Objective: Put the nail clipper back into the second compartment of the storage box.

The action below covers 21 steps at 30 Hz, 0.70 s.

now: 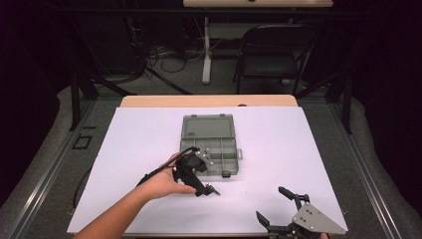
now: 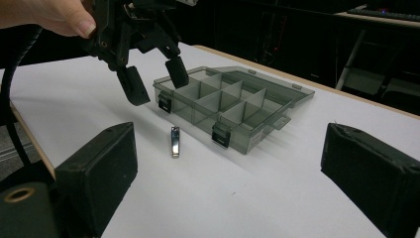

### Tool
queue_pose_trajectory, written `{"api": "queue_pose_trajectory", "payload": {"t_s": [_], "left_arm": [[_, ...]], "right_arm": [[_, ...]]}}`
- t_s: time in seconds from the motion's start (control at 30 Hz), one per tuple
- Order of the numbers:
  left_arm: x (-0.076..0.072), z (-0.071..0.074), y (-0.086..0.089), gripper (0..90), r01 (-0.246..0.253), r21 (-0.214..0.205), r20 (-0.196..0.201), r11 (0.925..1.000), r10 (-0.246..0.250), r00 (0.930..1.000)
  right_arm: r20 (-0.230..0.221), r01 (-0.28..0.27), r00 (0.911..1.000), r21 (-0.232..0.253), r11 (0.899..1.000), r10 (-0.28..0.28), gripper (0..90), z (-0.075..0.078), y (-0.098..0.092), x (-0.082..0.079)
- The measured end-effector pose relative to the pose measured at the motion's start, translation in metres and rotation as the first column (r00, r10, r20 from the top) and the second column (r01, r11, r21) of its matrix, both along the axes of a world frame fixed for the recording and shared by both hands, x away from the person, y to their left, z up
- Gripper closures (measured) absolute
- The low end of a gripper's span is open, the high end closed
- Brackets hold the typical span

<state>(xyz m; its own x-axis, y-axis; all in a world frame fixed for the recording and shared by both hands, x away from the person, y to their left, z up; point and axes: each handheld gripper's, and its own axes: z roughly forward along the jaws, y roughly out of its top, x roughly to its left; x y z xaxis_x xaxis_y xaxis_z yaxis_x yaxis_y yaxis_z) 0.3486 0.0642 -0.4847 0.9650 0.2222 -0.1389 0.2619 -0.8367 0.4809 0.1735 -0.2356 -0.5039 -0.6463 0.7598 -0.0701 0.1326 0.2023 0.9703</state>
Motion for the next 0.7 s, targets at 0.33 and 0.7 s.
{"api": "queue_pose_trajectory", "payload": {"t_s": [0.33, 0.7], "left_arm": [[-0.001, -0.002, -0.003, 33.5, 0.007, 0.031, 0.054, 0.9995, -0.009, 0.9985], [0.0, -0.016, -0.011, 50.5, 0.063, 0.116, 0.085, 0.9913, -0.073, 0.9937]], "right_arm": [[-0.005, -0.004, 1.0, -0.006, 1.0, 0.004, 7.5, 0.0, 0.001, 0.0], [-0.003, -0.005, 1.0, -0.008, 1.0, 0.004, 8.0, 0.0, 0.0, 0.0]]}}
